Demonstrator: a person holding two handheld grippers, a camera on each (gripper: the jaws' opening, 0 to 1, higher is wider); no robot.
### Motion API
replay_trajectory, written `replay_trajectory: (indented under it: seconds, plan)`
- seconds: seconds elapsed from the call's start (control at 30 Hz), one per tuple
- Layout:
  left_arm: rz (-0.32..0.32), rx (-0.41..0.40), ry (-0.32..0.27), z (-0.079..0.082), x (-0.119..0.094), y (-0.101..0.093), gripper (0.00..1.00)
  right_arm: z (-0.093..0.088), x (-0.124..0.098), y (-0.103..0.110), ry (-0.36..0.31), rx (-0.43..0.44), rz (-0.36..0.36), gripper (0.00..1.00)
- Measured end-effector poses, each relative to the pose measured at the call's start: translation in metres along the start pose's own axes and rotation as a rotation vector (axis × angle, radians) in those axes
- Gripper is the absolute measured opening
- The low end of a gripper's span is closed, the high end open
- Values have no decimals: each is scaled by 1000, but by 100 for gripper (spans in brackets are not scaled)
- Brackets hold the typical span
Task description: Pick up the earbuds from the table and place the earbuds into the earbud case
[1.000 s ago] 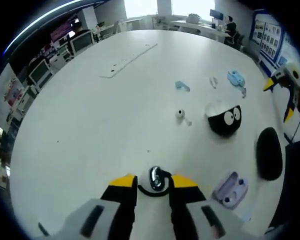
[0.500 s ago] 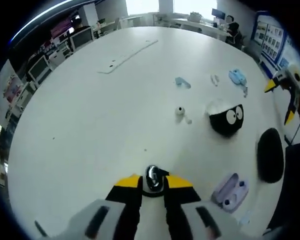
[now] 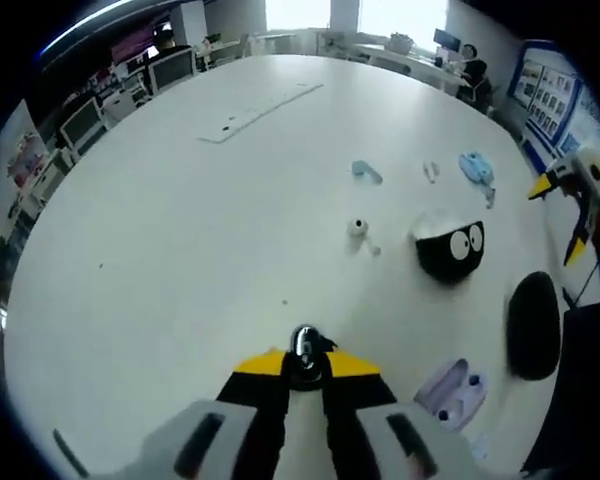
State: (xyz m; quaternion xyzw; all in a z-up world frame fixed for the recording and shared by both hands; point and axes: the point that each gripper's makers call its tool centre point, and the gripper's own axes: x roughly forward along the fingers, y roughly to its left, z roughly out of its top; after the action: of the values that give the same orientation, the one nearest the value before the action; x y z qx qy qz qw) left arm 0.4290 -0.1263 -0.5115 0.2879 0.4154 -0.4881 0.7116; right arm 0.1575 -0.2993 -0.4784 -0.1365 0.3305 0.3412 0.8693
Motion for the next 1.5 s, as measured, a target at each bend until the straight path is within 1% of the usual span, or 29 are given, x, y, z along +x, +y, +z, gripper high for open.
replay_trajectory:
  seconds: [0.1, 0.17, 0.27, 0.37, 0.47, 0.6, 0.8, 0.83, 1.0, 1.1, 1.17, 1.27, 1.37, 1.43, 1.5]
  plan:
    - [-8, -23, -7, 0, -4, -5, 15, 0, 0, 0, 0, -1, 0, 62]
    - [-15, -38, -32, 3, -11, -9, 15, 1, 0, 1, -3, -2, 0, 62]
    - [-6, -23, -44, 2, -19, -14, 15, 2, 0, 1, -5, -6, 1, 62]
    - [-10, -13, -62, 2, -29, -23, 15, 5, 2, 3, -8, -11, 5, 62]
    - [-18, -5, -95, 4, -41, -35, 14, 7, 2, 7, -14, -15, 10, 62]
    - [-56, 3, -154, 8, -60, -62, 15, 9, 2, 12, -21, -18, 12, 62]
    - [-64, 62, -183, 2, -80, -99, 14, 12, 1, 24, -31, -25, 26, 62]
    - [-71, 67, -190, 10, -81, -90, 14, 13, 0, 25, -32, -26, 25, 62]
    - [-87, 109, -213, 5, -95, -117, 14, 15, -3, 33, -41, -31, 25, 62]
    - [-107, 137, -229, 3, -103, -136, 14, 17, -6, 38, -46, -35, 26, 62]
    - [-128, 138, -246, 3, -107, -148, 14, 17, -7, 41, -49, -37, 23, 62]
    - [-153, 139, -268, 4, -113, -159, 14, 18, -10, 44, -52, -38, 18, 62]
    - [-161, 164, -272, 3, -117, -165, 14, 17, -12, 47, -51, -41, 16, 62]
    - [-175, 193, -266, -1, -118, -176, 14, 16, -13, 49, -49, -43, 16, 62]
    - [-203, 210, -260, -4, -118, -186, 14, 15, -14, 51, -50, -43, 15, 62]
